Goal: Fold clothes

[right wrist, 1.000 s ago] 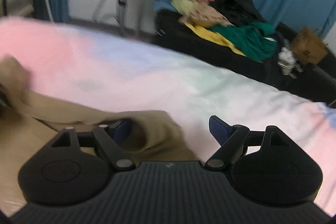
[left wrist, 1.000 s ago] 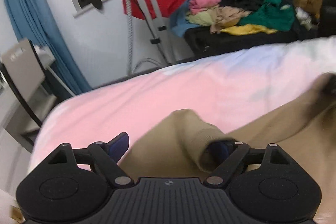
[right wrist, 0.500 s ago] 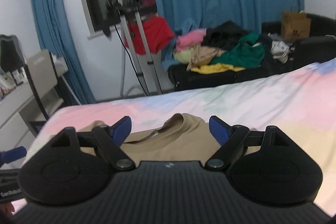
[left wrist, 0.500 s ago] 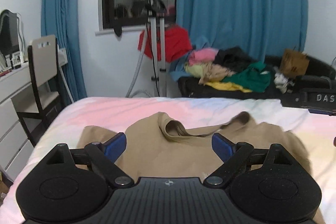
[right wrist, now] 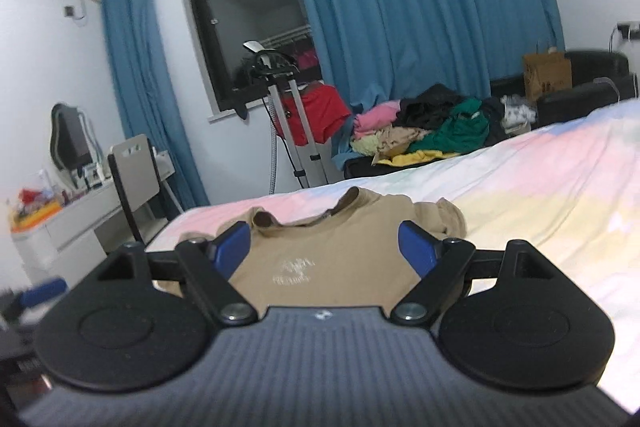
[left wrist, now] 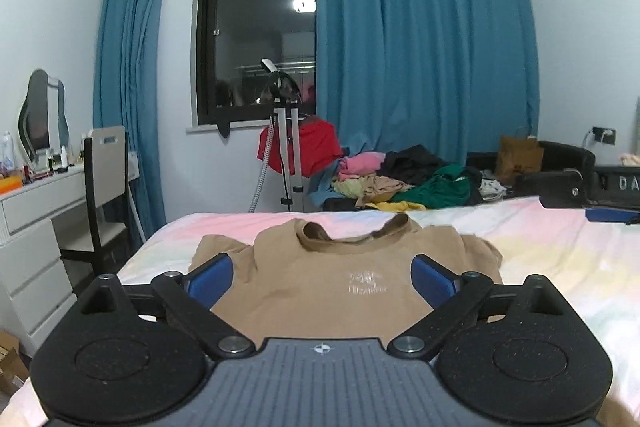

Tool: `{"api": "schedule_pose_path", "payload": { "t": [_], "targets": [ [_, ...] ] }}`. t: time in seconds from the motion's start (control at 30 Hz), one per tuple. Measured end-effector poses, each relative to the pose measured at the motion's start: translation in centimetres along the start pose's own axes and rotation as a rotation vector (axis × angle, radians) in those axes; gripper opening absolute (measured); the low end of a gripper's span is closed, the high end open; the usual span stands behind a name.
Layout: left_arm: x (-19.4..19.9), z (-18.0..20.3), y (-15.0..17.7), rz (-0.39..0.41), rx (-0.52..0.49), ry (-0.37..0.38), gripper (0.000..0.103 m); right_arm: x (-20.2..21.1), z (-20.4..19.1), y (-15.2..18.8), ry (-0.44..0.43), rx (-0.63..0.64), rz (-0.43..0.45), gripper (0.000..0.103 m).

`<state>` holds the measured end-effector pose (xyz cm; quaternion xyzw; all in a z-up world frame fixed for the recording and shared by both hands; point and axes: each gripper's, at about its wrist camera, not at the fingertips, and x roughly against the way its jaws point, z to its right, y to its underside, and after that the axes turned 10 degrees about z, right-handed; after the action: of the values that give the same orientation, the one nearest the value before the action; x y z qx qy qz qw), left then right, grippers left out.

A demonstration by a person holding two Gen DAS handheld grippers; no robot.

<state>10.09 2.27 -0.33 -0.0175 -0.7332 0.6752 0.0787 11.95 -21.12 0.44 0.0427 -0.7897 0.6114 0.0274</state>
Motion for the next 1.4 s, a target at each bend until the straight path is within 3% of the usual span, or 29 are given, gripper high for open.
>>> {"api": "schedule_pose_path", "payload": {
  "t": [0.13, 0.23, 0.33, 0.5, 0.7, 0.9, 1.03, 1.1, 1.13, 1.17, 1.23, 1.3, 1.4],
  "targets": [
    [1.1, -0.3, 2.5, -0.086, 0.08, 0.016, 0.097, 0.7, 0.7, 1.2, 0.017, 0.002, -0.017, 0.082],
    [-0.5, -1.0, 3.6, -0.175, 0.167, 0.045, 0.097, 0.5, 1.3, 1.7, 0.021, -0.03, -0.029, 0.082],
    [-4.3, -3.3, 4.3, -0.244, 0.281, 0.027, 0.097, -0.2, 1.9, 2.3, 0.037, -0.063, -0.048, 0.082],
    [-12.3, -9.4, 5.5, -0.31, 0.422, -0.092, 0.096, -2.0, 3.0, 3.5, 0.081, -0.12, -0.09, 0.082],
    [-23.0, -15.8, 6.2, -0.288, 0.291, -0.271, 0.094, -4.9, 4.1, 5.3, 0.141, -0.173, -0.133, 0.082],
    [-31.2, -20.5, 6.6, -0.285, 0.216, -0.337, 0.09, -8.8, 4.4, 7.4, 0.163, -0.193, -0.197, 0.082],
    [-35.5, -21.7, 8.2, -0.324, 0.214, -0.252, 0.078, -10.1, 4.3, 8.3, 0.164, -0.186, -0.233, 0.082],
    [-36.6, -21.3, 9.0, -0.339, 0.159, -0.243, 0.061, -10.5, 4.2, 8.5, 0.178, -0.168, -0.242, 0.082],
    [-37.2, -21.0, 9.3, -0.347, 0.128, -0.242, 0.047, -10.6, 4.2, 8.6, 0.185, -0.169, -0.248, 0.082],
    [-37.2, -21.0, 9.3, -0.342, 0.129, -0.234, 0.025, -10.5, 4.2, 8.7, 0.188, -0.173, -0.251, 0.082],
    [-37.0, -21.4, 8.8, -0.325, 0.173, -0.226, 0.005, -10.3, 4.1, 8.7, 0.193, -0.164, -0.249, 0.082],
    [-36.4, -21.8, 7.6, -0.32, 0.235, -0.273, 0.004, -10.0, 3.8, 8.7, 0.203, -0.139, -0.24, 0.082],
    [-36.1, -21.4, 5.3, -0.298, 0.136, -0.353, 0.004, -9.5, 3.5, 8.5, 0.224, -0.122, -0.216, 0.082]
  ]
}}
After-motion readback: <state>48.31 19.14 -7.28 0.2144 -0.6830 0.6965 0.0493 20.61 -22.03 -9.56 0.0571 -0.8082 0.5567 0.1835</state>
